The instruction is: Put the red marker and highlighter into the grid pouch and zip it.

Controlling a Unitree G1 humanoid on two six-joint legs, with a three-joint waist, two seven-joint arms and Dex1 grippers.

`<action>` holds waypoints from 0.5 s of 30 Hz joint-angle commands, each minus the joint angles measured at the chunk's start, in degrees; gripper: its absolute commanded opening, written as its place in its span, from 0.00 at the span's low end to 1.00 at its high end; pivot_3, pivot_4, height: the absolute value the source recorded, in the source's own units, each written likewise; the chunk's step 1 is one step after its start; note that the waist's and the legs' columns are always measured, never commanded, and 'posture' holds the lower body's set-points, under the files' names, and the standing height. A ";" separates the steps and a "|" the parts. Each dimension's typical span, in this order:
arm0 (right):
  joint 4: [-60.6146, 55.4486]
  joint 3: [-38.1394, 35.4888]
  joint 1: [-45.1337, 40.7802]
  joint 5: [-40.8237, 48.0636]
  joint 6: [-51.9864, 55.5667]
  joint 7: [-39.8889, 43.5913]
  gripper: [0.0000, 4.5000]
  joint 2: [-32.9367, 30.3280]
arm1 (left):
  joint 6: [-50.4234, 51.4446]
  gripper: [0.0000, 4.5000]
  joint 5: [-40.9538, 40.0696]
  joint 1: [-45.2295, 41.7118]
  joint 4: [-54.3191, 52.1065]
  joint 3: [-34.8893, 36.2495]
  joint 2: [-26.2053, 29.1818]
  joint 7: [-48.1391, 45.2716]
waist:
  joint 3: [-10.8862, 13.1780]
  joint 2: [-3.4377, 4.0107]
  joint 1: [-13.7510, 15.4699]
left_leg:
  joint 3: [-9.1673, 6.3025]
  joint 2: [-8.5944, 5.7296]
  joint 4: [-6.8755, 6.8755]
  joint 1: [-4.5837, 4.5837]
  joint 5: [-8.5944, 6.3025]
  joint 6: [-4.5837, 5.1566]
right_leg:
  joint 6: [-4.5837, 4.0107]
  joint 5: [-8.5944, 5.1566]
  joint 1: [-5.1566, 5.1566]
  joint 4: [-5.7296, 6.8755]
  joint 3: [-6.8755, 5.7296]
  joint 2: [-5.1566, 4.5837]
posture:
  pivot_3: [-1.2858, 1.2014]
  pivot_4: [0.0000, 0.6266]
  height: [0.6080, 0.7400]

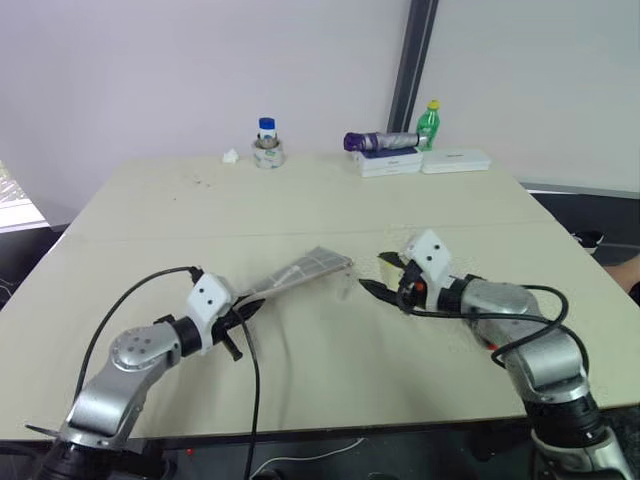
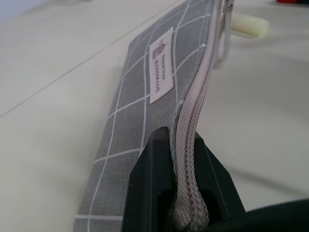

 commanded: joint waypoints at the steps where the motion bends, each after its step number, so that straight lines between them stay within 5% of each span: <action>1: -1.56 0.40 -0.52 0.58 1.78 -3.12 0.75 1.54 | 3.65 0.00 -1.29 0.40 -4.38 1.18 -0.92 1.80 | 0.00 0.00 0.10 | 0.00 -0.01 0.00 0.00 0.00 0.00 | 0.00 0.00 0.00 0.00 0.00 -0.01 | 0.52 0.24 0.98; 13: 5.45 0.28 -4.03 1.20 3.11 -11.09 0.75 9.29 | 5.18 0.00 -0.04 0.32 -6.43 -0.06 -2.31 2.30 | 0.00 0.00 0.13 | 0.04 -0.04 -0.01 0.00 0.00 0.00 | 0.00 0.00 0.00 -0.03 0.00 -0.01 | 0.52 0.24 0.98; 15: 5.84 0.48 -4.25 1.27 3.01 -11.25 0.63 9.57 | 5.20 0.00 0.15 0.23 -6.55 -0.31 -2.68 2.39 | 0.00 0.00 0.14 | 0.03 -0.04 -0.01 0.00 0.00 0.00 | 0.00 0.00 0.00 -0.03 0.01 -0.01 | 0.52 0.24 0.98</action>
